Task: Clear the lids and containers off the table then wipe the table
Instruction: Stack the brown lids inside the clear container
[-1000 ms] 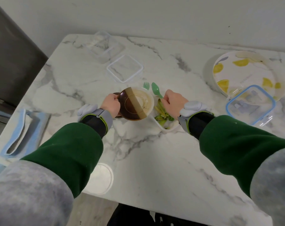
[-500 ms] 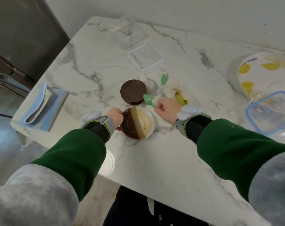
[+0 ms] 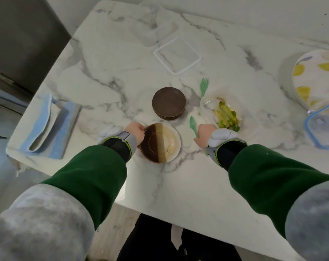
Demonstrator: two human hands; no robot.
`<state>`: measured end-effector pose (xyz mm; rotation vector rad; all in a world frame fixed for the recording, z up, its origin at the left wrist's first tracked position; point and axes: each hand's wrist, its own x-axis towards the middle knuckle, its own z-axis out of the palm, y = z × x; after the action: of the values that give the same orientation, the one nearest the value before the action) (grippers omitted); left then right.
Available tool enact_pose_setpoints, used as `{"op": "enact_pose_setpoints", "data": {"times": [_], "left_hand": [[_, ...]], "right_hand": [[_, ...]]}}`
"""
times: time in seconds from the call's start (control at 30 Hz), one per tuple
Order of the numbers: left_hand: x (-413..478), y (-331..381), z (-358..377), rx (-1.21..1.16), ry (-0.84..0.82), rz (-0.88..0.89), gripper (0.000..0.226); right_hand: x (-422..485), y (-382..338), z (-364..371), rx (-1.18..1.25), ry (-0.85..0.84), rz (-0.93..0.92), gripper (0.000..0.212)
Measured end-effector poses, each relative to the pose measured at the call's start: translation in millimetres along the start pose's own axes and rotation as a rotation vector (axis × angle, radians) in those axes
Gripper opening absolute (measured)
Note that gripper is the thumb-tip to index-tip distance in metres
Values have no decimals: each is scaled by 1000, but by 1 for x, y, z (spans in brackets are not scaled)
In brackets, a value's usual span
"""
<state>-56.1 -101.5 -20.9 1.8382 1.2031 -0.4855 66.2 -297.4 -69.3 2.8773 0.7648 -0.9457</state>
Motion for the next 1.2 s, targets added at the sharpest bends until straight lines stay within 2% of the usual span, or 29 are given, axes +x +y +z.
{"op": "enact_pose_setpoints", "data": {"times": [0.13, 0.2, 0.33, 0.4, 0.5, 0.6, 0.83, 1.2], "left_hand": [[7, 1, -6, -27, -59, 7, 30], [11, 1, -12, -10, -80, 11, 20], [18, 8, -27, 71, -150, 58, 5], [24, 14, -33, 104, -121, 101, 9], [32, 27, -34, 27, -49, 166, 20], [38, 43, -27, -64, -46, 198, 28], [51, 64, -16, -274, -173, 113, 42], [57, 73, -13, -291, -204, 123, 49]], "right_hand": [[-2, -4, -6, -7, -11, 15, 27], [-4, -8, -12, 7, 21, 37, 28], [-3, -36, -34, 225, 163, 58, 31], [1, -48, -45, 353, 249, 24, 29], [7, -53, -53, 372, 320, -28, 30], [13, -59, -56, 385, 270, -47, 34], [29, -73, -67, 583, 142, 119, 43], [43, -82, -71, 859, 76, 225, 46]]}}
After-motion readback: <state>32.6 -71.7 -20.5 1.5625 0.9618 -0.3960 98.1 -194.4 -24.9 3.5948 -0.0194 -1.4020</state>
